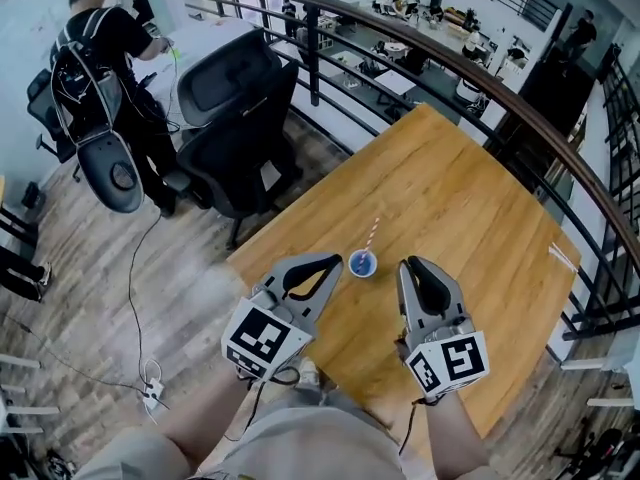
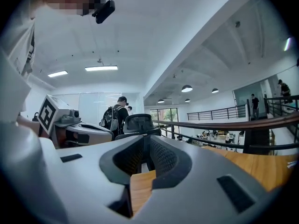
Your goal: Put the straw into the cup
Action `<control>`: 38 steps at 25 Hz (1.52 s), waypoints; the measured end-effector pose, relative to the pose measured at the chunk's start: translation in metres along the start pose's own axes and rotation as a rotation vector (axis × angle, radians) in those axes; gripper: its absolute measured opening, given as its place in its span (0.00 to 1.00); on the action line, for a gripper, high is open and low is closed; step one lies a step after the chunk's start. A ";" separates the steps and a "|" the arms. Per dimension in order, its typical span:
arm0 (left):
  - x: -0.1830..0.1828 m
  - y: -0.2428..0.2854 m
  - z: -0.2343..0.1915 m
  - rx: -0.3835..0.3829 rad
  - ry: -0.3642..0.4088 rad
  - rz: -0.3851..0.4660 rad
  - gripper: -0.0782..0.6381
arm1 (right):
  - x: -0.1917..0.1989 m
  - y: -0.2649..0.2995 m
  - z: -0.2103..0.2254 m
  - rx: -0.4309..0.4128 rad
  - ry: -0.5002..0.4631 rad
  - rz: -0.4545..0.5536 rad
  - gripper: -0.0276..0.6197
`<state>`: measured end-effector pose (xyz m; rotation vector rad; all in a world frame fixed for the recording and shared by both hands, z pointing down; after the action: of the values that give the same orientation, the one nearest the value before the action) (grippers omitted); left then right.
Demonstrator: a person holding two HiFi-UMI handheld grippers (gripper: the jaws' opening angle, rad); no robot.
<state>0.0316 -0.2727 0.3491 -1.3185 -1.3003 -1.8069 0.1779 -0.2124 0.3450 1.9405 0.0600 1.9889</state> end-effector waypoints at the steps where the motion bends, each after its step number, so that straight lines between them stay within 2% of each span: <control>1: -0.002 -0.004 0.002 -0.003 0.006 0.010 0.13 | -0.002 -0.005 -0.002 0.001 -0.002 0.009 0.13; 6: -0.011 -0.023 0.012 -0.010 0.015 0.058 0.13 | -0.013 -0.027 -0.012 -0.012 0.013 0.049 0.11; 14: -0.025 -0.045 0.040 0.014 -0.003 0.070 0.13 | -0.025 -0.061 -0.029 -0.024 0.032 0.100 0.09; 19: -0.008 -0.047 0.052 0.044 0.054 0.062 0.13 | -0.009 -0.065 -0.043 -0.046 0.039 0.066 0.09; 26: -0.002 -0.056 0.066 0.063 -0.004 0.032 0.13 | 0.011 -0.075 -0.047 -0.048 0.068 0.011 0.09; 30: 0.003 -0.051 0.070 0.078 0.036 0.042 0.13 | 0.015 -0.078 -0.043 -0.031 0.058 -0.016 0.09; 36: 0.002 -0.049 0.066 0.083 0.007 0.041 0.13 | 0.017 -0.072 -0.044 -0.020 0.047 -0.025 0.08; 38: 0.004 -0.048 0.065 0.080 0.023 0.041 0.13 | 0.017 -0.072 -0.043 -0.015 0.047 -0.023 0.08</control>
<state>0.0151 -0.1943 0.3377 -1.2687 -1.3105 -1.7195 0.1528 -0.1309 0.3388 1.8753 0.0789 2.0140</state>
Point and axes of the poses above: the fingertips, and each gripper's own axes: y forward along the fingers, z to its right, x out of its underside, the point moved 5 cm from there along -y, backward along the fingers, and after that the axes turned 13 degrees about -z, right-handed, at the moved point
